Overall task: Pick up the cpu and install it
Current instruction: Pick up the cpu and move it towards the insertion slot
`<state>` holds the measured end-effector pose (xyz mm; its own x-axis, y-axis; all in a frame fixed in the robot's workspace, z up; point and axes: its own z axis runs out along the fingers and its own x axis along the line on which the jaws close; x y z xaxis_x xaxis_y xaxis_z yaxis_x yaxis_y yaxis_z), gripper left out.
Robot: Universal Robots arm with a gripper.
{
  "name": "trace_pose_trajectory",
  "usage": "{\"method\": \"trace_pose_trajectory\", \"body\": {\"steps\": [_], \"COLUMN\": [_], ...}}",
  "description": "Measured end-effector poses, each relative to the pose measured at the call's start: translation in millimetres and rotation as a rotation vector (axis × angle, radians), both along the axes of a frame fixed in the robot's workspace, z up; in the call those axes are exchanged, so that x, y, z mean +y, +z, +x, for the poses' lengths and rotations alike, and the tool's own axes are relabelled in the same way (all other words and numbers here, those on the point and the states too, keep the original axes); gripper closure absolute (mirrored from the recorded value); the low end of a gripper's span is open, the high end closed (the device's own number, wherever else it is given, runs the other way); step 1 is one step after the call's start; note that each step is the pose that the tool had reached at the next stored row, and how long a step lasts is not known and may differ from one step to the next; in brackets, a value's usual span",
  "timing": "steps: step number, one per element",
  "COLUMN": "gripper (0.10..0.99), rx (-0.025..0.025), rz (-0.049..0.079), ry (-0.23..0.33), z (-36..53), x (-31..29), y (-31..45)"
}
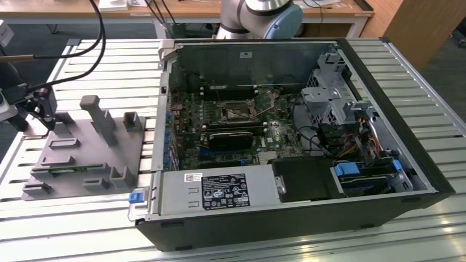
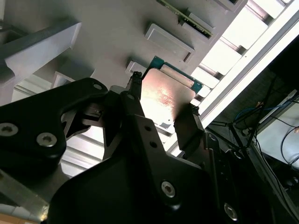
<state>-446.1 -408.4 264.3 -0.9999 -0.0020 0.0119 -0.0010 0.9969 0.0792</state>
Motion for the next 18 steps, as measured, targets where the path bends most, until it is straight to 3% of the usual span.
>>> {"method": "trace_pose_trajectory", "body": {"steps": [18], "gripper": [0.553], "rx": [0.0001], "rz": [0.0], "ry": [0.0], "z": [0.0], "x": [0.0], "y": [4.0]}}
